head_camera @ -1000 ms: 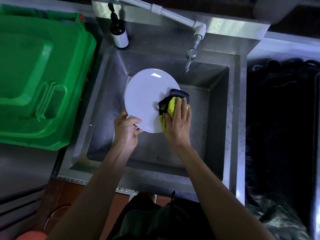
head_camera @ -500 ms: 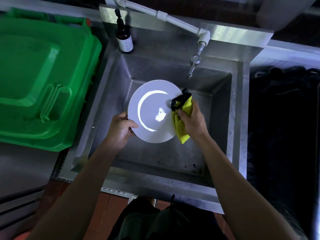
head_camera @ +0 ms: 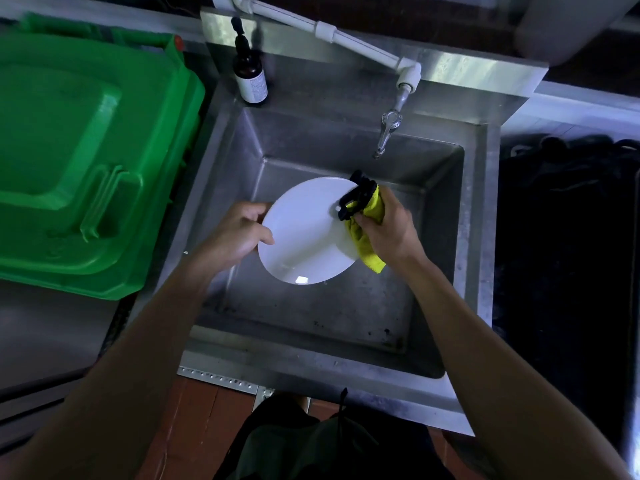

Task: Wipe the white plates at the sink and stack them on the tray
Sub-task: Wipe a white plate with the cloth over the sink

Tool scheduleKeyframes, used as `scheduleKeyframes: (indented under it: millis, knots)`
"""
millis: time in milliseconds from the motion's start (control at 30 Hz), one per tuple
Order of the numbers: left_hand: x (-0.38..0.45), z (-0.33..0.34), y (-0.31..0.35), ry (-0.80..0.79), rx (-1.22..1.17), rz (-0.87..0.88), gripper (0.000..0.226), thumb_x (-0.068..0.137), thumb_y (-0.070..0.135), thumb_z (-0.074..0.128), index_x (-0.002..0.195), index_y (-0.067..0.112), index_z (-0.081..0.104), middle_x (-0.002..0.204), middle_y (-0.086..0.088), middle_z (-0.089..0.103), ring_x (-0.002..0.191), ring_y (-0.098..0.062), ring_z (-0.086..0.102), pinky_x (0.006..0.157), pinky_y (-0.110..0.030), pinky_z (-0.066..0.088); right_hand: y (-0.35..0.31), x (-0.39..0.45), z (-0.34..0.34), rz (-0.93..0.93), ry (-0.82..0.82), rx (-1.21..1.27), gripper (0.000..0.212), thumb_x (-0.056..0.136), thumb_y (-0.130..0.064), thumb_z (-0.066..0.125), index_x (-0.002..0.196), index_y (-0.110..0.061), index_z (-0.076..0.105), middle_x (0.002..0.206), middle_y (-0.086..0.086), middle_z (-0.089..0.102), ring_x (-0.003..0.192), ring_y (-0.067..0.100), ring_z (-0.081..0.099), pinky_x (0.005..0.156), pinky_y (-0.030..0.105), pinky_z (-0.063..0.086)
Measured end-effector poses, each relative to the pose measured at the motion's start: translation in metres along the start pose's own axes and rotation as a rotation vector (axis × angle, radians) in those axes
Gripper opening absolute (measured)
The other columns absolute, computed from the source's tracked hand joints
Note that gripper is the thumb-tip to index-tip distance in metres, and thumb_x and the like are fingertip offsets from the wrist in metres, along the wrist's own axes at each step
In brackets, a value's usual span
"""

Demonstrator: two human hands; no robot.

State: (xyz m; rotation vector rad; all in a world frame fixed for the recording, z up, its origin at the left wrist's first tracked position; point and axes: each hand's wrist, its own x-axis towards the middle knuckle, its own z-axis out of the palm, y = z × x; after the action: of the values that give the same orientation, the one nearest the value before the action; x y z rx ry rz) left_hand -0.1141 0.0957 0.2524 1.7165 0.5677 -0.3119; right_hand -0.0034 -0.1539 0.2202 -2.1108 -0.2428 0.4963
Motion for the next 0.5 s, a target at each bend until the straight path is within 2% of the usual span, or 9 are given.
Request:
scheduleKeyframes:
  millis: [100,167,233,300,367,433,500]
  knots:
    - [0.004,0.001,0.009,-0.059,0.127,0.02,0.05,0.063,0.007,0.06,0.085,0.047,0.077,0.085,0.019,0.076,0.077,-0.001,0.071,0.055,-0.019,0.052,-0.007,0.003,-0.003,-0.094,-0.005,-0.068,0.037,0.086,-0.021,0.068,0.121,-0.027,0.056,0.111,-0.006,0.064,0.102,0.018,0.059,0.082,0.031,0.044]
    - [0.007,0.003,0.013,-0.066,0.195,0.026,0.052,0.068,0.002,0.06,0.091,0.046,0.077,0.09,0.018,0.076,0.089,-0.009,0.071,0.065,-0.028,0.057,-0.011,0.004,-0.003,-0.173,-0.002,-0.128,0.041,0.084,-0.017,0.068,0.122,-0.026,0.056,0.115,-0.004,0.063,0.105,0.019,0.057,0.081,0.03,0.04]
    - [0.01,0.008,0.017,-0.062,0.254,0.024,0.057,0.074,-0.007,0.059,0.104,0.038,0.077,0.099,0.02,0.076,0.101,-0.016,0.069,0.078,-0.039,0.06,-0.015,0.003,-0.003,-0.252,0.008,-0.199,0.046,0.082,-0.015,0.068,0.125,-0.024,0.056,0.118,0.0,0.062,0.106,0.022,0.054,0.08,0.032,0.039]
    - [0.011,0.013,0.02,-0.072,0.311,0.05,0.054,0.074,-0.013,0.056,0.104,0.026,0.078,0.103,0.03,0.072,0.108,-0.017,0.067,0.083,-0.039,0.059,-0.018,0.002,-0.003,-0.353,0.021,-0.271,0.047,0.081,-0.012,0.067,0.126,-0.019,0.057,0.118,0.004,0.062,0.105,0.029,0.054,0.082,0.038,0.044]
    - [0.014,0.017,0.023,-0.063,0.361,0.089,0.051,0.073,-0.016,0.051,0.098,0.019,0.078,0.103,0.028,0.073,0.108,-0.02,0.068,0.082,-0.036,0.057,-0.02,0.001,-0.004,-0.428,0.027,-0.337,0.047,0.08,-0.01,0.066,0.126,-0.016,0.057,0.117,0.006,0.061,0.104,0.033,0.055,0.084,0.045,0.047]
    - [0.017,0.02,0.023,-0.035,0.384,0.111,0.053,0.072,-0.014,0.046,0.099,0.018,0.078,0.106,0.013,0.077,0.106,-0.022,0.07,0.078,-0.033,0.055,-0.02,-0.001,-0.005,-0.453,0.049,-0.37,0.048,0.079,-0.008,0.066,0.126,-0.015,0.058,0.116,0.007,0.061,0.103,0.034,0.056,0.082,0.047,0.049]
    - [0.018,0.024,0.021,-0.001,0.37,0.126,0.064,0.071,-0.011,0.043,0.105,0.03,0.078,0.1,0.02,0.076,0.097,-0.009,0.07,0.068,-0.025,0.051,-0.019,-0.003,-0.005,-0.47,0.089,-0.387,0.049,0.076,-0.004,0.066,0.123,-0.014,0.059,0.113,0.008,0.062,0.1,0.034,0.056,0.08,0.047,0.049]
